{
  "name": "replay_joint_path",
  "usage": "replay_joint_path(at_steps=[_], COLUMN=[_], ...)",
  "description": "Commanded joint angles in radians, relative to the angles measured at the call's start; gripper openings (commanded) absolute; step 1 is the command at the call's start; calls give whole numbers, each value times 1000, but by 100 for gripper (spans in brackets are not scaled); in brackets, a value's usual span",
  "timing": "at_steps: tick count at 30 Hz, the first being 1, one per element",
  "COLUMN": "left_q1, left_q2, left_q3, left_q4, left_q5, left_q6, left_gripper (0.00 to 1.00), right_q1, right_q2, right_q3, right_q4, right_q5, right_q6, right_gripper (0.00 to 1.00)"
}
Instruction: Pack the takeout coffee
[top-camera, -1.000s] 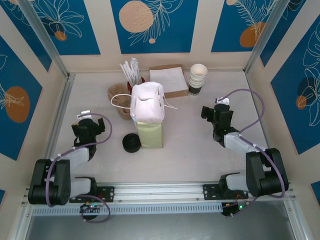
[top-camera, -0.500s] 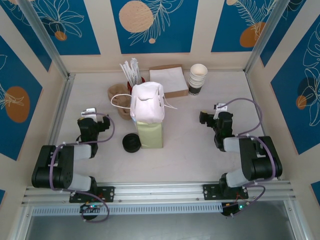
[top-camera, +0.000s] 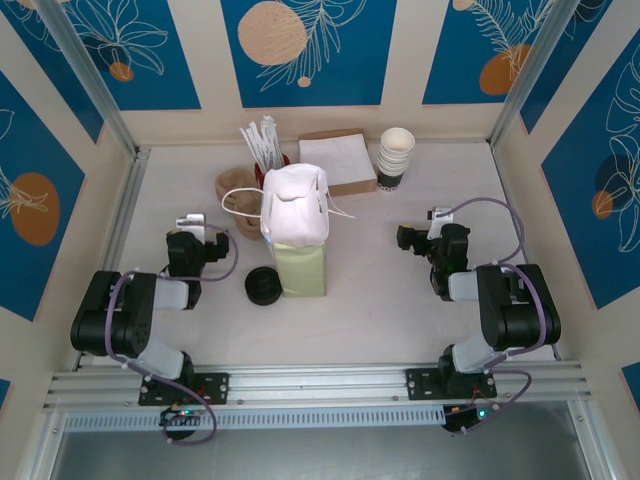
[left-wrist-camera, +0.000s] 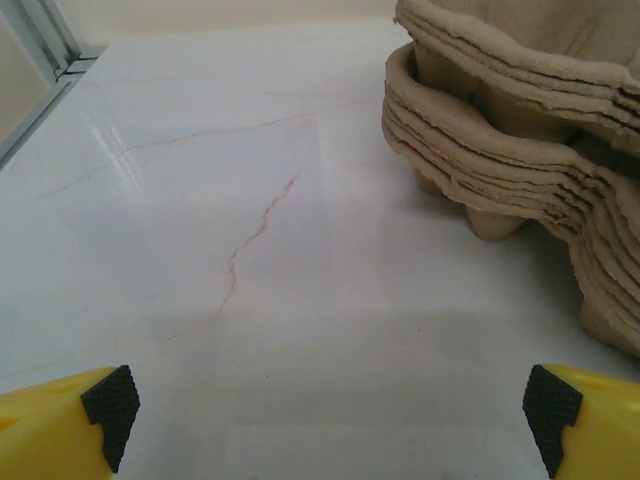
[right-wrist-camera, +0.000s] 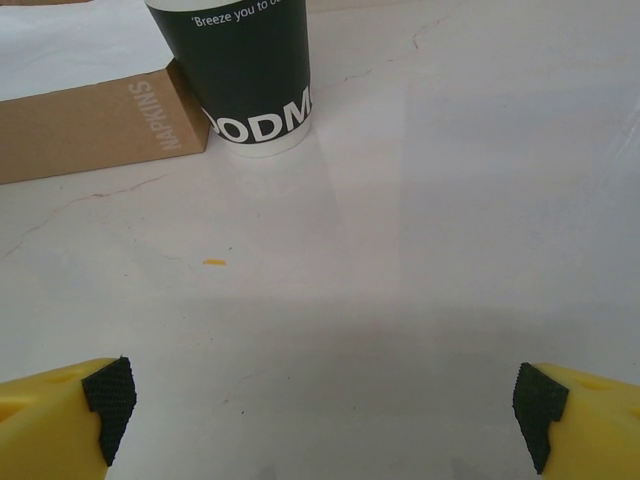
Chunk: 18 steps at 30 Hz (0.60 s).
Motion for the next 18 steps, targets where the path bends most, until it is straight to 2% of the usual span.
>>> replay_joint_path(at_steps=[1, 18], left_q1=[-8, -8], left_q2=[0, 1], left_q3=[16, 16], left_q4=[7, 7], left_q5=[-13, -13], left_q6=[22, 23], left_gripper=[100, 100], right_q1=[-4, -5], right_q2=[-7, -5], right_q3=[23, 24], right_q4=[26, 25], right_q5=[-30, -30], right_q6=[-11, -11], right_gripper=[99, 99])
